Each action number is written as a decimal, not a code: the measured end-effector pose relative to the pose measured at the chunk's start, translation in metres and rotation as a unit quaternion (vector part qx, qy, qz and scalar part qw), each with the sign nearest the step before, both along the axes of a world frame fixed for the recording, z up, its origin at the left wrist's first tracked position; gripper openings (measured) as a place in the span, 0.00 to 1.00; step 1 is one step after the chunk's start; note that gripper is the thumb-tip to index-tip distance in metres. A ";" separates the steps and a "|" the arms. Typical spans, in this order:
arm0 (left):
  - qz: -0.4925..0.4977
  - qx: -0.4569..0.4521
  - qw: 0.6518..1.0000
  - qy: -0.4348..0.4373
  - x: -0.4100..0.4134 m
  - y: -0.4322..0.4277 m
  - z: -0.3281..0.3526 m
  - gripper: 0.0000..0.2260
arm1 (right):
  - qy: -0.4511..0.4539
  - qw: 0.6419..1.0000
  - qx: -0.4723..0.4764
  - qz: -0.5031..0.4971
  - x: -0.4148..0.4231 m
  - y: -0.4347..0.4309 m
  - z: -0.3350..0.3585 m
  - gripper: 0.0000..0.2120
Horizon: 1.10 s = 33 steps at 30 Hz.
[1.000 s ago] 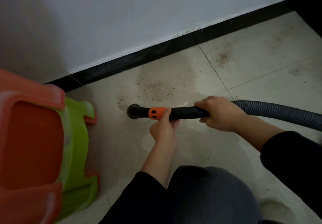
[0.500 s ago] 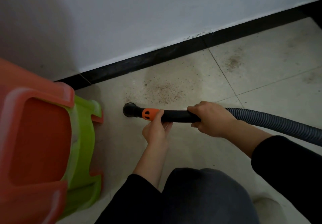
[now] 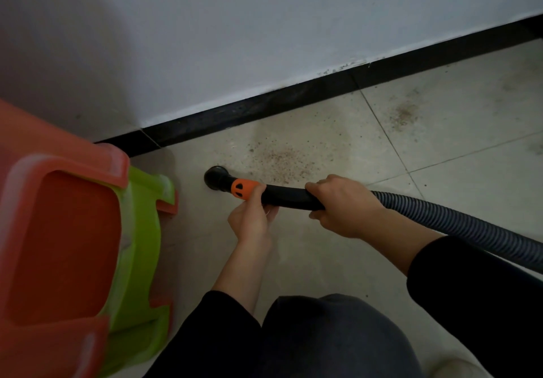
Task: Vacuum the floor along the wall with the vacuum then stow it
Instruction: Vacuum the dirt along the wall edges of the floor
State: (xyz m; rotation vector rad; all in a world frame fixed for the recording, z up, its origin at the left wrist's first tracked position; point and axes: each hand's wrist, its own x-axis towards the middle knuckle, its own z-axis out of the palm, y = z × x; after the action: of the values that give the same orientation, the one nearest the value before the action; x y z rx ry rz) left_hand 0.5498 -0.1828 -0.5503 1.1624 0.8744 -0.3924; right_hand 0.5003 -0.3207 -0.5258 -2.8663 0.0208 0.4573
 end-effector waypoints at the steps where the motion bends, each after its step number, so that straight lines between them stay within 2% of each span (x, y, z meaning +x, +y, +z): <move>1: 0.000 0.001 1.000 -0.002 0.002 0.000 0.000 0.06 | -0.001 1.000 -0.001 0.000 0.002 0.001 0.000 0.13; 20: -0.033 0.026 0.999 -0.029 0.034 0.000 -0.009 0.06 | -0.023 0.999 0.012 -0.044 0.023 0.008 -0.002 0.11; 33: -0.118 0.007 0.992 -0.046 0.055 -0.002 -0.021 0.07 | -0.063 0.997 -0.004 -0.039 0.032 -0.005 -0.017 0.13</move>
State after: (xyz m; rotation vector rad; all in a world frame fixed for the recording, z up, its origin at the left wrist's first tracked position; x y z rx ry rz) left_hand 0.6046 -0.1844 -0.5710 1.2928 0.6611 -0.5215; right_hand 0.5319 -0.3260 -0.5428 -2.8845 0.1137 0.2617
